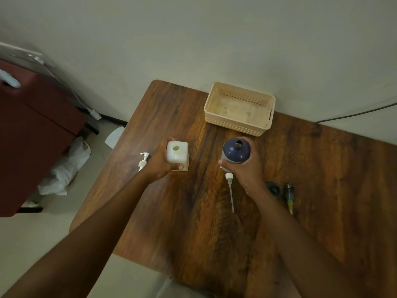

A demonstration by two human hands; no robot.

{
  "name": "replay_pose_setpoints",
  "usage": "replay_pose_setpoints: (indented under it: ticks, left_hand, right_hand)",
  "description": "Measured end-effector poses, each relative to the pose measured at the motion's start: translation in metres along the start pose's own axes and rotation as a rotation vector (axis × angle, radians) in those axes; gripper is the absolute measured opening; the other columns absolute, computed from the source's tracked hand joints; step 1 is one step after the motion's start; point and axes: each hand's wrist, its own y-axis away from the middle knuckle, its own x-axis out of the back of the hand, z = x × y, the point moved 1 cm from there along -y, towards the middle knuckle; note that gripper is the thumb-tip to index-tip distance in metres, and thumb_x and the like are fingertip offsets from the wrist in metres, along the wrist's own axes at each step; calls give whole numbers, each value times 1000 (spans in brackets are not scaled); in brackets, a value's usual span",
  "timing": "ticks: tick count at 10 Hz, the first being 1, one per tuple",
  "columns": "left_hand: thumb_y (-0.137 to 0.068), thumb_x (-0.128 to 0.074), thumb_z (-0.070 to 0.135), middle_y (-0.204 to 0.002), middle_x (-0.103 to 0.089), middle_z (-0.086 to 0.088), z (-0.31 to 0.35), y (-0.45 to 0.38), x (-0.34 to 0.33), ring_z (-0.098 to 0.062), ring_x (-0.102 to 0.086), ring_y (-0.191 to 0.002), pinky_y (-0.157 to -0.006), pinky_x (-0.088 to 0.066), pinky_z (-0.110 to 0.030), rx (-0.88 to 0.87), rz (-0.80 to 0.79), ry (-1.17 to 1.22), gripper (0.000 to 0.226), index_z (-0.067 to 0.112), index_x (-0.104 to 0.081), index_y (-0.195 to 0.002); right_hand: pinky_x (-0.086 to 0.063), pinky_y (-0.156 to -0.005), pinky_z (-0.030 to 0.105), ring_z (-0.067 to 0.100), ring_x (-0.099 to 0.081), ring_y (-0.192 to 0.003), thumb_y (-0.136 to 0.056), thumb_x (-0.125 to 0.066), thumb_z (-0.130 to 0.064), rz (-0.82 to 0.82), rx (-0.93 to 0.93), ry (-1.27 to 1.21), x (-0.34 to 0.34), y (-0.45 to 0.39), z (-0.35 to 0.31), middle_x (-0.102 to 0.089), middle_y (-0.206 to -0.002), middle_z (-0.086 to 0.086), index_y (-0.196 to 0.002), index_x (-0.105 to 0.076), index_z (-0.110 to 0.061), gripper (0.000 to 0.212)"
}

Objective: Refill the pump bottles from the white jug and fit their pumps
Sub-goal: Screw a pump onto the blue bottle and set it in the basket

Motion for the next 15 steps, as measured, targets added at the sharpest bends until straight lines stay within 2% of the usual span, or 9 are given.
replay_pose_setpoints:
  ticks: [1,2,4,6,8,10,12,14,15]
  left_hand:
    - [-69,-97,14,-121,-47,16,23,-1,5,-11,-51,-115,-72,-50,-12,26,21,-79,104,21,-30,-148]
    - [-69,-97,35,-139,-41,7,62,-5,5,-15,-43,-128,-96,-39,-23,-10,65,-182,112,22,-28,-156]
    - [-78,-88,50,-162,-34,-4,137,-21,-37,-25,-38,-148,-114,-39,-43,-230,177,-268,102,25,-31,-158]
    - [-84,-80,50,-159,-41,-13,136,-44,-125,-33,-43,-146,-117,-43,-51,-94,-33,-435,86,23,-37,-155]
    - [-94,-73,38,-137,-62,-11,87,-35,-195,-27,-61,-124,-104,-54,-45,237,-194,-492,57,13,-52,-142]
    - [-102,-62,23,-134,-62,-10,69,-31,-210,-26,-63,-122,-103,-56,-45,253,-106,-497,39,15,-55,-139]
    - [-97,-69,17,-132,-68,-12,121,-39,-181,-29,-66,-119,-99,-56,-39,111,17,-357,38,10,-60,-134]
    - [-92,-75,8,-102,-73,-6,200,-43,-128,-22,-73,-91,-64,-54,-24,-105,140,-272,36,16,-59,-123]
    - [-90,-80,15,-86,-67,9,255,-34,-99,-5,-68,-74,-49,-49,-12,-215,198,-247,41,25,-57,-122]
  right_hand:
    - [-48,-87,7,-13,-53,-113,-60,-97,-15,29,6,-6,17,1,-4,-57,-126,-23,-131,-52,-32,86]
    - [-45,-81,1,-20,-51,-110,-61,-97,-18,63,-4,-11,38,2,-12,-54,-125,-29,-128,-50,-41,86]
    - [-42,-87,6,7,-53,-123,-65,-96,-24,120,-2,17,82,1,-22,-55,-138,-11,-137,-47,-32,88]
    - [-35,-77,-7,-1,-52,-106,-67,-93,-22,198,10,44,116,2,-15,-50,-122,-20,-128,-43,-31,79]
    - [-33,-76,-9,-5,-50,-106,-65,-95,-26,240,-20,51,132,3,3,-51,-126,-19,-130,-44,-34,84]
    - [-42,-83,-1,-2,-58,-107,-65,-96,-24,221,-45,31,140,6,19,-58,-128,-14,-134,-51,-25,82]
    - [-46,-76,2,-2,-62,-105,-66,-95,-24,201,-53,-38,141,1,4,-62,-121,-15,-131,-54,-28,77]
    - [-54,-90,20,0,-61,-95,-71,-91,-17,157,21,-68,144,-9,-44,-63,-116,-9,-129,-56,-19,68]
    - [-50,-80,6,-4,-60,-101,-68,-94,-19,163,106,-82,149,-9,-78,-61,-118,-16,-134,-53,-24,78]
